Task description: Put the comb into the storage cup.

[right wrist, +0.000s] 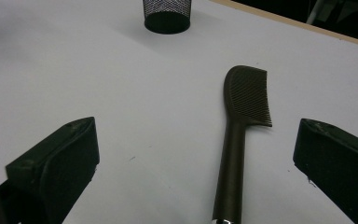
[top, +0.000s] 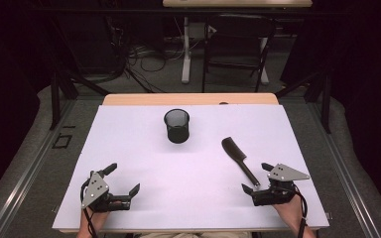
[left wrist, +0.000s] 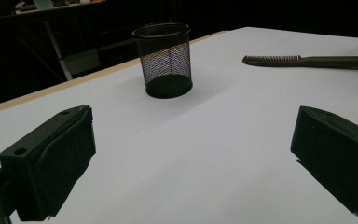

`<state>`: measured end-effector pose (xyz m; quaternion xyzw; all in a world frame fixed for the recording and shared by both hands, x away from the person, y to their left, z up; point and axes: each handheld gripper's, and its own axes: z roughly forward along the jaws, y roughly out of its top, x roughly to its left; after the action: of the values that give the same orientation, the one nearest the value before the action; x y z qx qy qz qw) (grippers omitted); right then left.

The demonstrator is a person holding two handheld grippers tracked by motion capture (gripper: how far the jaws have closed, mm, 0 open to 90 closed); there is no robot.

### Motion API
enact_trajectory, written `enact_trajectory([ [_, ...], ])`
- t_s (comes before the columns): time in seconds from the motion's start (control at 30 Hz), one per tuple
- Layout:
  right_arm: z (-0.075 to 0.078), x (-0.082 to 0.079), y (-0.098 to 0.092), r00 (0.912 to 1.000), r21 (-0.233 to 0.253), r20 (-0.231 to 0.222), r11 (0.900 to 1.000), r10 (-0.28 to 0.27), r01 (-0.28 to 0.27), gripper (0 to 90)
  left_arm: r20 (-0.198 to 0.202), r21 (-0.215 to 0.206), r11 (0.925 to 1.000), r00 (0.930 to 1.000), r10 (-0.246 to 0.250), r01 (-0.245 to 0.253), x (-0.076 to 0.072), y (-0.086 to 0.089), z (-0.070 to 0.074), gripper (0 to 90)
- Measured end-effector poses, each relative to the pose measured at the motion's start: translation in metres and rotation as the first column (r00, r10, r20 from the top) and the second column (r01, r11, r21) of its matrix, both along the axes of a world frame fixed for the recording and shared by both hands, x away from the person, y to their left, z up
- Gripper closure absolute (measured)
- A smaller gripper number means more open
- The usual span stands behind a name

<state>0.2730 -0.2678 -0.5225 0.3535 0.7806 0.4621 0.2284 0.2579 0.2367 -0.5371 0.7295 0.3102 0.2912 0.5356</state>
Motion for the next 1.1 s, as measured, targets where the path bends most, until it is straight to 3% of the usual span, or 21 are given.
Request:
enact_trajectory([
  [0.4, 0.006, 0.013, 0.004, 0.9968, -0.056, -0.071, 0.998, -0.037, 0.033, 0.0, -0.004, 0.000, 1.0000, 1.0000, 0.006, -0.006, 0.002, 0.001, -0.001, 0.0],
  [0.47, 0.005, 0.015, 0.006, 0.9932, -0.073, -0.109, 0.997, -0.040, 0.032, 0.0, -0.004, 0.000, 1.0000, 1.0000, 0.004, -0.004, 0.002, 0.001, -0.001, 0.0],
  [0.9, 0.011, 0.030, 0.019, 0.9827, -0.139, -0.182, 0.990, -0.033, 0.008, 0.0, -0.006, -0.001, 1.0000, 1.0000, 0.000, 0.000, 0.003, 0.000, -0.001, 0.0],
  [1.1, 0.010, 0.039, 0.021, 0.9730, -0.161, -0.228, 0.987, -0.034, -0.004, 0.0, -0.007, 0.005, 1.0000, 1.0000, -0.006, 0.006, 0.004, -0.001, -0.001, 0.0],
])
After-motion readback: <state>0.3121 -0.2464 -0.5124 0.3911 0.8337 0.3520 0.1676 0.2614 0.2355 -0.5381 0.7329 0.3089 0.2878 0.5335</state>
